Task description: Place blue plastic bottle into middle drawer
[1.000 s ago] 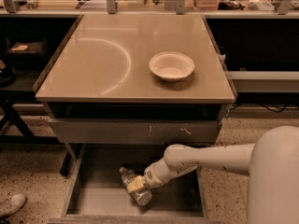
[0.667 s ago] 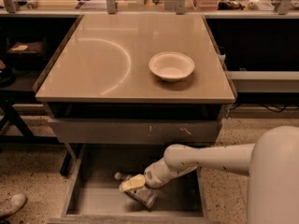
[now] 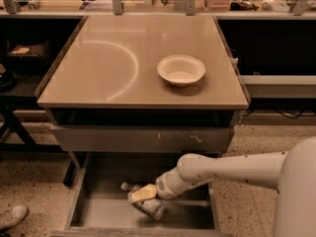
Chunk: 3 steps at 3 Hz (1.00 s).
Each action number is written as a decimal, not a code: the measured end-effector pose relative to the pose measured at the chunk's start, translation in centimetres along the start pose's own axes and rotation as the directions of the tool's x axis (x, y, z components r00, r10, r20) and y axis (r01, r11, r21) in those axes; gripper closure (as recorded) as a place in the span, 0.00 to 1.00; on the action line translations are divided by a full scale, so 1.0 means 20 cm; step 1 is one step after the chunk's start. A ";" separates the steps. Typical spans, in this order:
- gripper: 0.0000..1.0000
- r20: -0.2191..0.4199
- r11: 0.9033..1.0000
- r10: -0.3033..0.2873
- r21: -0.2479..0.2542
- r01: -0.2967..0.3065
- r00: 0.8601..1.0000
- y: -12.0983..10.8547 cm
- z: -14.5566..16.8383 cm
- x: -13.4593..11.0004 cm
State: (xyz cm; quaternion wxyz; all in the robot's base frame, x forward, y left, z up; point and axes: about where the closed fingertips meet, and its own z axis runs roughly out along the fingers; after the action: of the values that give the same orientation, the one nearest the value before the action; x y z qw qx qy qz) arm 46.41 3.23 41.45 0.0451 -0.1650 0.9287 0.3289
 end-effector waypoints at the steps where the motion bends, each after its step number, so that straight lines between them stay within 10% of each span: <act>1: 0.00 0.054 0.995 0.031 0.091 -0.036 0.998 0.02 -0.23 0.11; 3: 0.00 0.099 0.942 0.099 0.312 -0.126 0.990 0.06 -0.58 0.43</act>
Offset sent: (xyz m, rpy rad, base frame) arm -0.0921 -0.1444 0.2324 -0.4263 -0.2974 -0.2977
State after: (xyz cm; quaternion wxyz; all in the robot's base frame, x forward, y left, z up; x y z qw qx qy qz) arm 38.17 -5.54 49.68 0.0904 -0.0885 0.9748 0.1836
